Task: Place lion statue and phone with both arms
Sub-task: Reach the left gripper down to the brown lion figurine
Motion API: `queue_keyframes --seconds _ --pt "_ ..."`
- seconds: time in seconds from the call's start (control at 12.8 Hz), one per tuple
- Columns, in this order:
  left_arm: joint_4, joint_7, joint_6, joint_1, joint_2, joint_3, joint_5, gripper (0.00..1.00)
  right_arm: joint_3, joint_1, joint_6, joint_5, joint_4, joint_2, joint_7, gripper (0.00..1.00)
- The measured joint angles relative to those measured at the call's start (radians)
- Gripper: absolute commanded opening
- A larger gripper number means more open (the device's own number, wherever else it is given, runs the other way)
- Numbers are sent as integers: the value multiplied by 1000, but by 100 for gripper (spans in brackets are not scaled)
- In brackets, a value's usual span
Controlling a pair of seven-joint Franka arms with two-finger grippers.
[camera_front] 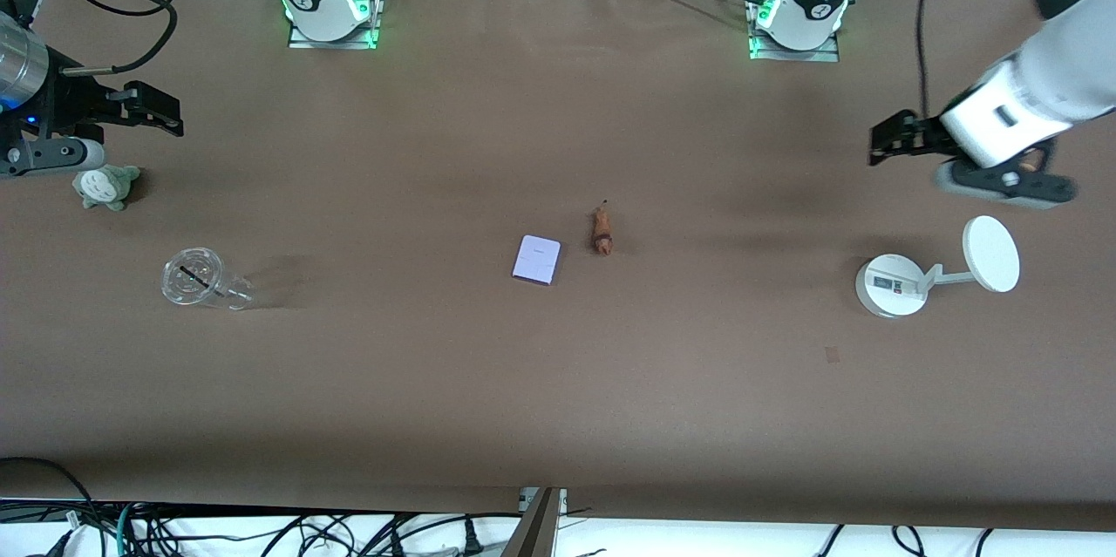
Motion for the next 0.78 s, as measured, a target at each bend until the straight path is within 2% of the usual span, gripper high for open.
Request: queue_keyframes --seconds 0.16,0.47,0.78 --pt "0 -133 63 -101 62 -8 -2 100 2 0 0 0 0 1 0 100" --pt "0 -404 299 -313 246 -17 -2 100 5 1 1 0 0 3 0 100" --pt "1 -505 500 -420 403 -16 -1 100 5 1 1 0 0 4 0 100"
